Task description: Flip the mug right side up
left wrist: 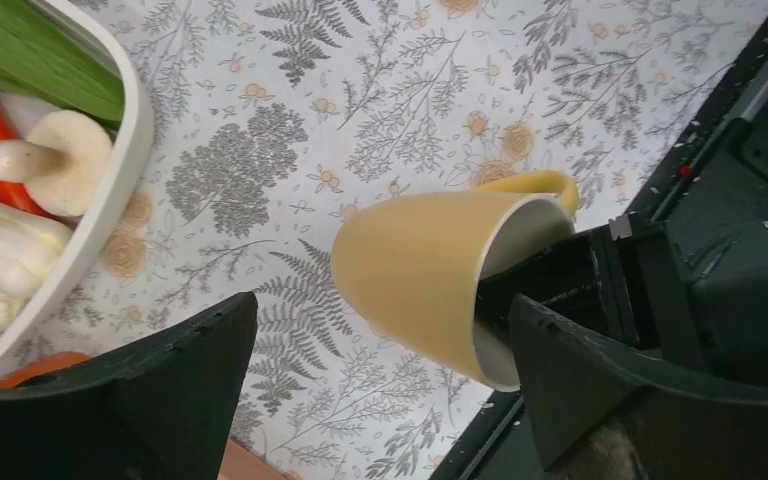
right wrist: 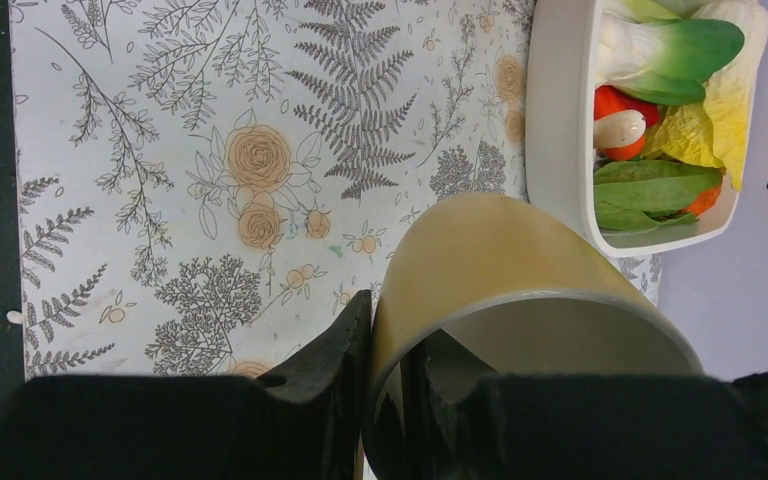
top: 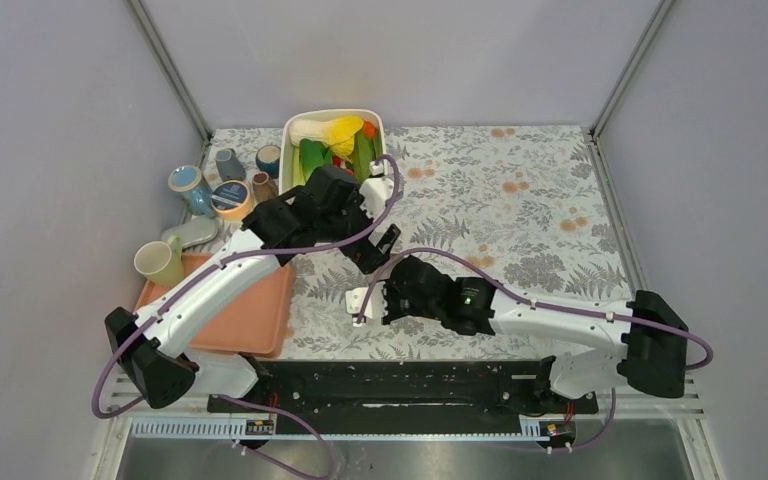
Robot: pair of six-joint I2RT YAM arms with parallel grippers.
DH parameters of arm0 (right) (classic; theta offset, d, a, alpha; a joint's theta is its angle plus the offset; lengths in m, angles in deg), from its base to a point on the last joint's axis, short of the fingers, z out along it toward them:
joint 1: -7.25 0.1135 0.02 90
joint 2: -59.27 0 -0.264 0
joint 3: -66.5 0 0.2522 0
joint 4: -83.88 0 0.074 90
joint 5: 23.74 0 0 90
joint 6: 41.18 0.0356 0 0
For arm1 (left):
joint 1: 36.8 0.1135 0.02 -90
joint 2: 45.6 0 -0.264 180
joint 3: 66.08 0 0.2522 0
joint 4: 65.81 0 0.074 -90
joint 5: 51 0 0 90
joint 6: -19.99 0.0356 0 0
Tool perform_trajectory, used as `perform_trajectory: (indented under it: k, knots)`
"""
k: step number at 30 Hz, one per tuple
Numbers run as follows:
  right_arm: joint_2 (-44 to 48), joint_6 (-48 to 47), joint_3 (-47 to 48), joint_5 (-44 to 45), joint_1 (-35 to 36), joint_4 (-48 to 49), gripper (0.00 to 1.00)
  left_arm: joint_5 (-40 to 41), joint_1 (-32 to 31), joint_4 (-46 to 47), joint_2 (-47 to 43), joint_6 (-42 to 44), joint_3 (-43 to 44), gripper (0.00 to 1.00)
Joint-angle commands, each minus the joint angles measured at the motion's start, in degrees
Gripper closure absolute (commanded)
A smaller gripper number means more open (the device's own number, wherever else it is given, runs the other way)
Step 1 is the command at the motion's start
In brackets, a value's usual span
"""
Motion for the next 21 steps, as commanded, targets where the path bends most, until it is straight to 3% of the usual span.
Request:
perform_trajectory:
  k: [1, 8, 13, 21]
  knots:
    - [-1.0, -1.1, 5.2, 3.0, 0.9, 4.5, 1.0, 10.8, -2.2, 1.4, 1.3, 2.8, 2.3, 0.02]
    - [-2.1, 0.1, 7.2, 3.2, 1.1, 4.5, 1.0, 20.7, -2.8, 2.8, 4.1, 6.8, -0.6, 0.26]
    - [-3.6, 0.6, 8.2, 4.9, 1.2, 5.0, 1.0, 18.8, -3.0, 3.8, 5.0, 8.5, -2.8, 0.44]
    - [-5.2, 0.7, 9.3, 9.6, 1.2, 6.4, 1.0, 17.0, -3.0, 4.3, 7.9, 9.8, -5.4, 0.51]
